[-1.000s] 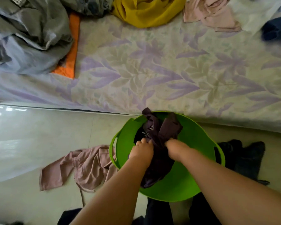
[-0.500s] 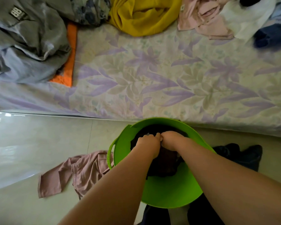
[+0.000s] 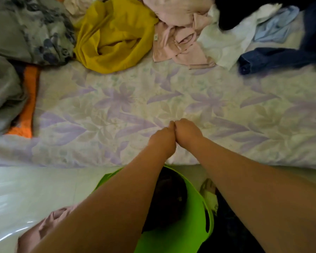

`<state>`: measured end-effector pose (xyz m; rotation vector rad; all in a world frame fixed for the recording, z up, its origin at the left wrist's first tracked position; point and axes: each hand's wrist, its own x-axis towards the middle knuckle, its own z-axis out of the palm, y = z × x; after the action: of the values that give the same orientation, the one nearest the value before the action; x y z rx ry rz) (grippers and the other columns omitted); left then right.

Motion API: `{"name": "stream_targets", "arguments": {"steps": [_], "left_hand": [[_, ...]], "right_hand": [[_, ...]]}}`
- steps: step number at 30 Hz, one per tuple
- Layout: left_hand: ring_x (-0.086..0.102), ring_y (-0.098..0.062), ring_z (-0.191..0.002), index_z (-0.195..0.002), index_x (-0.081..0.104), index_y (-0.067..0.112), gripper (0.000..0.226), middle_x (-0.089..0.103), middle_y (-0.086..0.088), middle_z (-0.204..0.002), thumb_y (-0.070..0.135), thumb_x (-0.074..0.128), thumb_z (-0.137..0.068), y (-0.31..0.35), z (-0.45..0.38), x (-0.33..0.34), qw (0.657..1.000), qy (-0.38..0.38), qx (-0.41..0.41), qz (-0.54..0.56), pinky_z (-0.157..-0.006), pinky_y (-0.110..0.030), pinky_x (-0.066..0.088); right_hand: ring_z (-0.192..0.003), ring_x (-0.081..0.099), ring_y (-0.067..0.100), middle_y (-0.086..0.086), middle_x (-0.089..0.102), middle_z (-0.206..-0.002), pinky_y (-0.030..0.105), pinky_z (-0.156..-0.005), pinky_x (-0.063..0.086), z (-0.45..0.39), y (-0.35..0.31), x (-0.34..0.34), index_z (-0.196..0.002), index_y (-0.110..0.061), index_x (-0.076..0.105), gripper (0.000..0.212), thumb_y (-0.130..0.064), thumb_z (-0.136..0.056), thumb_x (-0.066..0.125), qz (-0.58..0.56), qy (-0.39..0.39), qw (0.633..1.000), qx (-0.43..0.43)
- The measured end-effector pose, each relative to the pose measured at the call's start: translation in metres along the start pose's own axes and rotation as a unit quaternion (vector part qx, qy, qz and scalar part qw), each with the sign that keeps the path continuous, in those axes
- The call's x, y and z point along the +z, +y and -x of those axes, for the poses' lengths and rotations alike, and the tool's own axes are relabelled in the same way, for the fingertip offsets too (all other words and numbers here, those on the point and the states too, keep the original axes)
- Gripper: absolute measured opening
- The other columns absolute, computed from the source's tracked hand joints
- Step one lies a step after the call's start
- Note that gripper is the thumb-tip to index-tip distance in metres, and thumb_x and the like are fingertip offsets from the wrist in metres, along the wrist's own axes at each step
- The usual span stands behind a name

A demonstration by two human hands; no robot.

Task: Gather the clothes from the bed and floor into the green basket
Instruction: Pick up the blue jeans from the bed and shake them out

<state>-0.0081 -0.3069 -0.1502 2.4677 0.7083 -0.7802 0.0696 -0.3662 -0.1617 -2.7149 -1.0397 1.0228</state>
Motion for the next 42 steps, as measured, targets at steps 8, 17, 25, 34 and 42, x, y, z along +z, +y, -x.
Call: {"name": "stream_targets", "arguments": {"steps": [8, 17, 25, 34, 42], "left_hand": [[0.052, -0.032, -0.124, -0.154, 0.005, 0.018, 0.068, 0.046, -0.017, -0.141, 0.014, 0.041, -0.097, 0.126, -0.086, -0.060, 0.997, 0.026, 0.056, 0.040, -0.100, -0.040, 0.042], [0.048, -0.030, -0.129, -0.155, 0.003, 0.017, 0.073, 0.046, -0.015, -0.143, 0.023, 0.048, -0.098, 0.213, -0.155, -0.087, 0.993, 0.003, 0.036, 0.113, -0.101, -0.035, 0.039], [0.054, -0.036, -0.118, -0.140, 0.035, 0.013, 0.059, 0.049, -0.019, -0.139, 0.055, 0.036, -0.097, 0.252, -0.177, -0.095, 0.915, 0.010, -0.065, 0.397, -0.104, -0.047, 0.043], [0.055, -0.030, -0.111, -0.128, 0.053, 0.006, 0.080, 0.056, -0.009, -0.124, 0.066, 0.062, -0.076, 0.284, -0.180, -0.128, 0.977, -0.068, -0.068, 0.188, -0.094, -0.037, 0.045], [0.063, -0.035, -0.100, -0.105, 0.066, 0.009, 0.021, 0.068, -0.020, -0.105, 0.007, 0.056, -0.087, 0.253, -0.149, -0.128, 0.995, -0.093, 0.025, 0.019, -0.089, -0.039, 0.050]], "right_hand": [[-0.120, 0.049, 0.031, 0.011, 0.035, -0.141, 0.037, -0.098, 0.046, -0.049, 0.138, -0.095, -0.132, -0.017, 0.051, 0.045, -0.006, -0.088, 0.052, -0.082, 0.154, 0.983, 0.052], [-0.130, 0.045, 0.034, 0.007, 0.003, -0.162, 0.040, -0.098, 0.044, -0.083, 0.269, -0.173, -0.155, -0.019, 0.002, 0.085, -0.005, -0.090, 0.055, -0.066, 0.153, 0.975, 0.149], [-0.086, 0.062, 0.030, 0.013, 0.065, -0.096, 0.031, -0.065, 0.051, -0.084, 0.283, -0.180, -0.102, -0.011, 0.061, 0.014, -0.012, -0.089, 0.057, -0.334, 0.095, 0.916, 0.199], [-0.055, 0.039, 0.015, 0.008, 0.040, -0.063, 0.025, -0.050, 0.043, -0.031, 0.224, -0.163, -0.062, -0.012, 0.047, 0.023, 0.002, -0.080, 0.046, -0.707, -0.136, 0.677, 0.148], [-0.067, 0.055, 0.009, 0.005, 0.063, -0.080, 0.014, -0.059, 0.046, -0.008, 0.189, -0.159, -0.084, -0.013, 0.067, 0.015, -0.013, -0.091, 0.054, -0.482, -0.160, 0.861, 0.032]]}}
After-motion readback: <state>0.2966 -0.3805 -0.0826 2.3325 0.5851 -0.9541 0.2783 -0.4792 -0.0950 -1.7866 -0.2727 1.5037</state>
